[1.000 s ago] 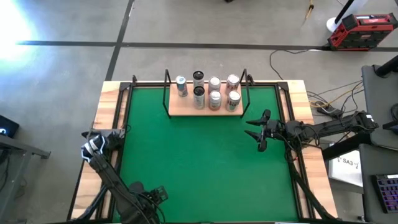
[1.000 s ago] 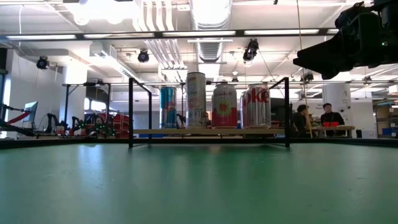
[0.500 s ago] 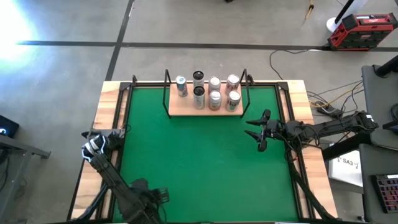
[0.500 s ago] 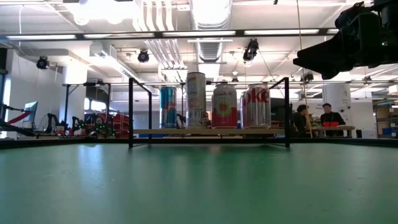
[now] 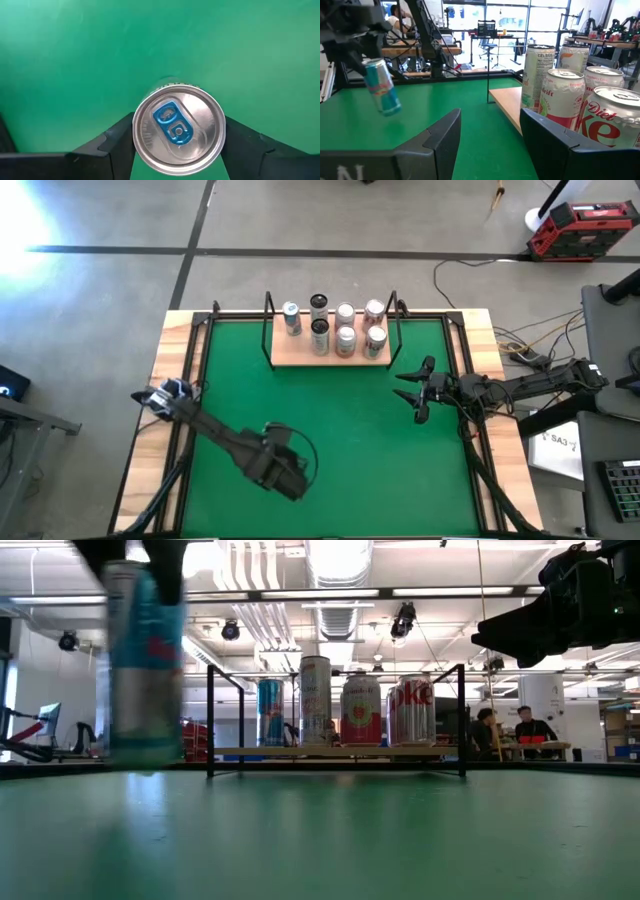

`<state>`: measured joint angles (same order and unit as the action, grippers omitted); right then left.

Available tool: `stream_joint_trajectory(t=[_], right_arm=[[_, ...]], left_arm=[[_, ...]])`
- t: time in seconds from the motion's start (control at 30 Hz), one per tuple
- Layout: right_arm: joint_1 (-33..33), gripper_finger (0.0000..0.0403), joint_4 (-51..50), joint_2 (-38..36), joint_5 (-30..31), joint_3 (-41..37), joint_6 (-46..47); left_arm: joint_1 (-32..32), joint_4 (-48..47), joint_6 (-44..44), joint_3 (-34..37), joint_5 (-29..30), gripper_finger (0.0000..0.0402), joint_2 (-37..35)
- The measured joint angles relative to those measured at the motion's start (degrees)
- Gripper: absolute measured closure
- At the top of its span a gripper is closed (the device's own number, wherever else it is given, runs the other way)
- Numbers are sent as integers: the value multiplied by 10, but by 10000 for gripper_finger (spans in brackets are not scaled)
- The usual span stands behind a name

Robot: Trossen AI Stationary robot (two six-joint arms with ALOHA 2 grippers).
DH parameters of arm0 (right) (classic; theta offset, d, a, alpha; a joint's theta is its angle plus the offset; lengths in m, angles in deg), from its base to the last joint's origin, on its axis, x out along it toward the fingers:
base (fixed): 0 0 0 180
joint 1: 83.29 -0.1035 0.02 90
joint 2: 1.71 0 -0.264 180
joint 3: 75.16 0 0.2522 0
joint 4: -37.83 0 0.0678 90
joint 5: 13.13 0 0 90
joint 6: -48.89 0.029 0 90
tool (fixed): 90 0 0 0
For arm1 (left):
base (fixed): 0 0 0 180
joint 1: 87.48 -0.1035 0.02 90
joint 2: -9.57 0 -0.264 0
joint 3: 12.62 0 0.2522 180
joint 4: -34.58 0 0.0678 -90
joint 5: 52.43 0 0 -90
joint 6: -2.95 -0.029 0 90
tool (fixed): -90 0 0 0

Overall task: Place canned beverage on shelf
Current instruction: Put the blue soda can on the shelf aligned with the other blue soda can

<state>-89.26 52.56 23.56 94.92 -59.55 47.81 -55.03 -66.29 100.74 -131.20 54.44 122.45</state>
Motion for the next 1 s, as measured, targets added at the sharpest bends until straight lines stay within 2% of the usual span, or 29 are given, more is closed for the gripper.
stream_joint_trajectory(t=[0.1,0.27,0.63,0.9,1.0], right_arm=[[0,209,0,0,0,0,0],[0,209,0,0,0,0,0],[0,209,0,0,0,0,0],[0,209,0,0,0,0,0],[0,209,0,0,0,0,0]], left_arm=[[-23,1,-88,-17,38,184,-1],[-71,23,-275,-46,42,184,-1],[-164,117,-652,-37,-51,184,-2],[-225,159,-819,-35,-56,184,-2],[-244,162,-867,-35,-83,182,4]])
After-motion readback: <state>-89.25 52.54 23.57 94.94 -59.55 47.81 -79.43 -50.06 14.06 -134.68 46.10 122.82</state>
